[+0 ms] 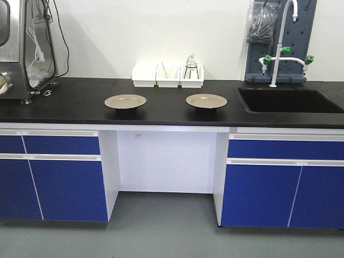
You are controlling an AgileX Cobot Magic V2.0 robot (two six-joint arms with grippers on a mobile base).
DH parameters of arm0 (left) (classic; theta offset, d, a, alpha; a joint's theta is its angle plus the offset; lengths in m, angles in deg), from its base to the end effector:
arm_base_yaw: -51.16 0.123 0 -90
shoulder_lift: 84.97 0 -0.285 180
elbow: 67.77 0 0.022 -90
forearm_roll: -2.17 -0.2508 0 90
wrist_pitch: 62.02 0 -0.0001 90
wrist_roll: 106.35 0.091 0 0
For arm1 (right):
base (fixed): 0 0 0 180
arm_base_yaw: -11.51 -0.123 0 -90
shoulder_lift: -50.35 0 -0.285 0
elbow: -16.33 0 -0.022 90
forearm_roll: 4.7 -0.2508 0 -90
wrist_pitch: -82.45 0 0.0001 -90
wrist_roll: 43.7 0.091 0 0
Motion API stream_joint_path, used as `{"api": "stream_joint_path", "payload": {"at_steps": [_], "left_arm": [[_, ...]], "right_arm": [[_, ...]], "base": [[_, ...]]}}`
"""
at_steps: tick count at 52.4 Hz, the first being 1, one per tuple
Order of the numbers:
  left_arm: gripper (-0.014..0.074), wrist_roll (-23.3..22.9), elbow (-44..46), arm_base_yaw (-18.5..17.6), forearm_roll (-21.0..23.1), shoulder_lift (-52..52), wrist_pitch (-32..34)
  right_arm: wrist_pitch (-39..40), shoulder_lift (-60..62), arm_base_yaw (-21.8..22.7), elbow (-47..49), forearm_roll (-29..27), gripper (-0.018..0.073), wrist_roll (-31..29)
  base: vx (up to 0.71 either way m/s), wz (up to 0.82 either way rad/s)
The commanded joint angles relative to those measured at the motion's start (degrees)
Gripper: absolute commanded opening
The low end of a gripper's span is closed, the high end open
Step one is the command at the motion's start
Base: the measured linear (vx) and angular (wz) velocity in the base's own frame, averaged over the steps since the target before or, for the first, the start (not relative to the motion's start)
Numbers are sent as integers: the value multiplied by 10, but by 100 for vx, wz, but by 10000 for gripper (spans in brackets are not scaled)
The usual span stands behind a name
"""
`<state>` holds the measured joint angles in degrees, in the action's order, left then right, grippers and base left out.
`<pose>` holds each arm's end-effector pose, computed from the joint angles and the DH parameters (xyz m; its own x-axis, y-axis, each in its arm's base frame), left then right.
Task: Arrange circular plates on left workspace
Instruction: 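Drive the base toward the counter with the two tan plates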
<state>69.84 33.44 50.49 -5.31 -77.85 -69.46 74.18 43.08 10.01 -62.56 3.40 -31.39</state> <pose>0.0566 0.0009 0.1928 -0.0575 0.0636 -0.9963 -0.0015 0.9980 0.0638 0.0568 -0.0004 0.1908 -0.0760 0.0729 -0.9944 -0.0003 0.9973 0.0731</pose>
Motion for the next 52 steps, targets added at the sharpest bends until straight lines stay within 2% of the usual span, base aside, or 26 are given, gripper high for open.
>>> {"api": "stream_joint_path", "payload": {"at_steps": [1, 21, 52], "left_arm": [[2, -4, -11, -4, 6, -9, 46], [2, -4, -11, -4, 6, -9, 46], [2, -4, -11, -4, 6, -9, 46]], "right_arm": [[46, 8, 2, -12, 3, -4, 1], [46, 8, 2, -12, 3, -4, 1], [46, 8, 2, -12, 3, -4, 1]], "base": [[17, 5], [29, -4], [48, 1]]}}
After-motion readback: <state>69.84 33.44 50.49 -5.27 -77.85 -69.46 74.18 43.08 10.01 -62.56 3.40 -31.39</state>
